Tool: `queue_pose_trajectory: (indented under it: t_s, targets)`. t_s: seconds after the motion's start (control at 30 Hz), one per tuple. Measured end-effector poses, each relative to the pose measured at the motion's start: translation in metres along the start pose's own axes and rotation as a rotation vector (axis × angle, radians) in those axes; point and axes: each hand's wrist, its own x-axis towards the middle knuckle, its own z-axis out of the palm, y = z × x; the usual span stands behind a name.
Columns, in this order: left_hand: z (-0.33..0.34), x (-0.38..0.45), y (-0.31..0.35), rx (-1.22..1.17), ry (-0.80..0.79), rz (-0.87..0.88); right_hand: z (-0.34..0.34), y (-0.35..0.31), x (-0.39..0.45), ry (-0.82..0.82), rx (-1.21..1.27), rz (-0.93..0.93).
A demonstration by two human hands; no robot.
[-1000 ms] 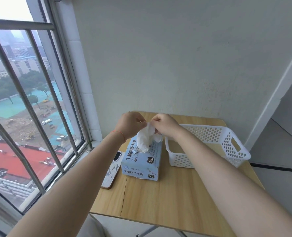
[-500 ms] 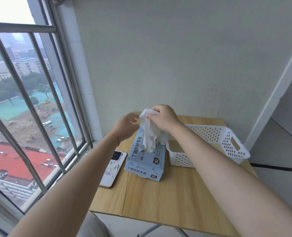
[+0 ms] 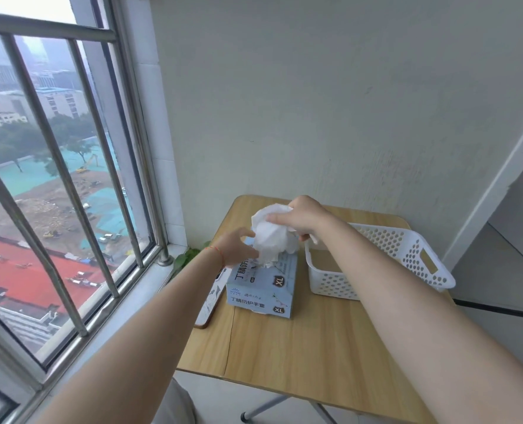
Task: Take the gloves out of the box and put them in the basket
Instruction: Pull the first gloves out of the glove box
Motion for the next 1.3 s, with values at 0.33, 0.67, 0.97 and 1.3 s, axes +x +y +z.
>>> queue_pose_trajectory:
  t_s: [0.33,0.67,0.97,1.3]
  targets:
    - [-0.002,0.001,-0.008,-0.113,-0.116,-0.066,0.01,0.0,0.02,0.157,0.22,-0.097]
    - [-0.003,0.007,-0.012,-0.085,0.027,-0.111,-0.016,-0.026,0.018,0.333,0.58,-0.151]
    - [-0.045,-0.011,0.034,-0.663,0.125,0.215,-0.027,-0.02,0.005,0.067,1.029,-0.037]
    - [-0.038,-0.031,0.058,-0.743,-0.06,0.228,-0.042,-0.001,-0.01,0.124,0.991,0.021]
